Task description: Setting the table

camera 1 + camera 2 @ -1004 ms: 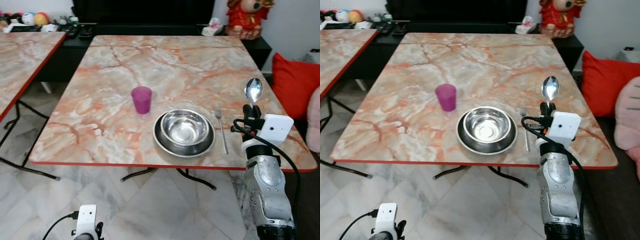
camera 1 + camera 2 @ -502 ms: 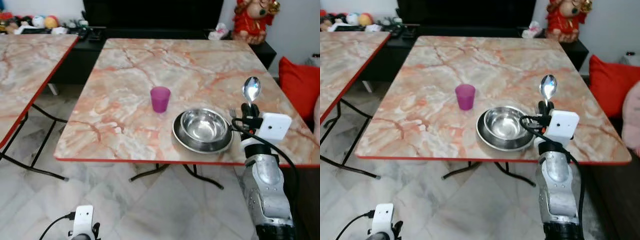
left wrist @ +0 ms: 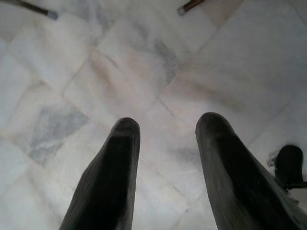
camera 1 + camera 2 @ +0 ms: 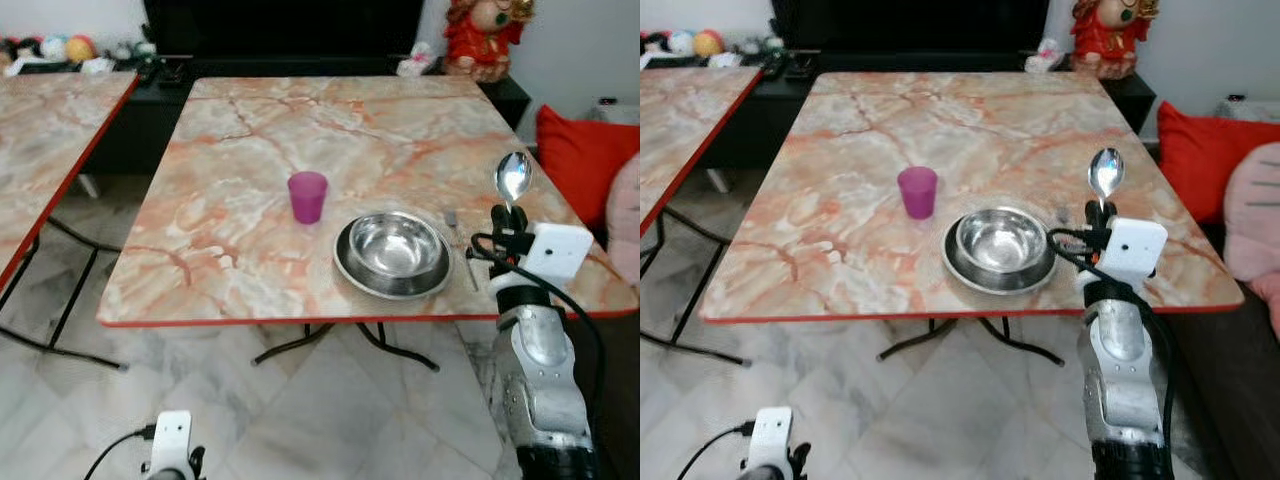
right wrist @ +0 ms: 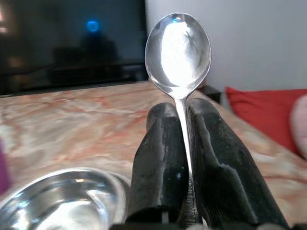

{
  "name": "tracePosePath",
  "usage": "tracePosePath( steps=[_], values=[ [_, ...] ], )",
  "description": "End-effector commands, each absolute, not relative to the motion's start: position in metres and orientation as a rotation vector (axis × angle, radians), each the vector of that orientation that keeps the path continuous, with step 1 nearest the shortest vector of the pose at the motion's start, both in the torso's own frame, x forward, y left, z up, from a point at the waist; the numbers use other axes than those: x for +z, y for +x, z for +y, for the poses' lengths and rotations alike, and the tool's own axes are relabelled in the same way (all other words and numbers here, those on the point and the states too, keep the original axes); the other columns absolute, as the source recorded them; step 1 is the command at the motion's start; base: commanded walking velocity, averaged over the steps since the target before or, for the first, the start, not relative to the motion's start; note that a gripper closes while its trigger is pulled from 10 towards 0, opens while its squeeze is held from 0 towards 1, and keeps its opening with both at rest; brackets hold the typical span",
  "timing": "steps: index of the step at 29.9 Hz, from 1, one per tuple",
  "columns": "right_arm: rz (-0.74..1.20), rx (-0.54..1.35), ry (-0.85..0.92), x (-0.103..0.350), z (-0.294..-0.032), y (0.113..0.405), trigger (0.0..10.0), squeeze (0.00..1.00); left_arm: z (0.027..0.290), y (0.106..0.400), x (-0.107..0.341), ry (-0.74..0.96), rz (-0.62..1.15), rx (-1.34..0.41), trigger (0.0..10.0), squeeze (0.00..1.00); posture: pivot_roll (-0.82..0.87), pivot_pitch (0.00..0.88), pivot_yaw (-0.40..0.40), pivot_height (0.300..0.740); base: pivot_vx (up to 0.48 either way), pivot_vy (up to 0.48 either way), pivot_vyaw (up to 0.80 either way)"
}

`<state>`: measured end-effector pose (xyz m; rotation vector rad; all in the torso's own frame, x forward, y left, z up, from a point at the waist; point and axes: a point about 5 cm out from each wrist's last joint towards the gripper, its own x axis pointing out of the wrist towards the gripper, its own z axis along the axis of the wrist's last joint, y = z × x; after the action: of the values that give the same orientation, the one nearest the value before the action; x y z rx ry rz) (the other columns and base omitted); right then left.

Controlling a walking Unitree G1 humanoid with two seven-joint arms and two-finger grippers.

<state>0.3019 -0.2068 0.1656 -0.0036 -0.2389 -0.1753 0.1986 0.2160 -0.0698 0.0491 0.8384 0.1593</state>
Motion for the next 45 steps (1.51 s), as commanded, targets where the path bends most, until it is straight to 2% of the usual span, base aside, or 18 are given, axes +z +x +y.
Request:
tracePosePath(
  steps=[1,9,16,37,43,45],
  values=[
    [-0.232,-0.186,-0.015,0.167,-0.209,0.304,10.0,0.0,0.217,0.193,-0.073,0.047,0.864,0.162,10.0,0.0,-0.02,0.06,0.003,0.74,0.0,0.0,0.0],
    [-0.224,-0.192,-0.013,0.165,-0.209,0.304,10.0,0.0,0.217,0.193,-0.073,0.045,0.864,0.161,10.0,0.0,-0.02,0.06,0.003,0.74,0.0,0.0,0.0],
    [-0.222,-0.193,-0.009,0.166,-0.212,0.305,10.0,0.0,0.217,0.193,-0.073,0.046,0.864,0.161,10.0,0.0,-0.02,0.06,0.003,0.74,0.254,0.0,-0.46],
    [-0.229,-0.191,-0.022,0.168,-0.214,0.306,10.0,0.0,0.216,0.194,-0.073,0.047,0.86,0.159,10.0,0.0,-0.02,0.062,0.003,0.74,0.296,0.0,0.0],
    [-0.187,-0.128,-0.085,0.167,-0.217,0.305,10.0,0.0,0.216,0.194,-0.072,0.044,0.858,0.162,10.0,0.0,-0.03,0.064,0.003,0.74,0.0,0.0,0.0],
    [-0.111,-0.135,-0.123,0.161,-0.229,0.304,10.0,0.0,0.217,0.194,-0.073,0.042,0.859,0.163,10.0,0.0,-0.04,0.065,0.003,0.74,0.0,0.0,0.0]
  ],
)
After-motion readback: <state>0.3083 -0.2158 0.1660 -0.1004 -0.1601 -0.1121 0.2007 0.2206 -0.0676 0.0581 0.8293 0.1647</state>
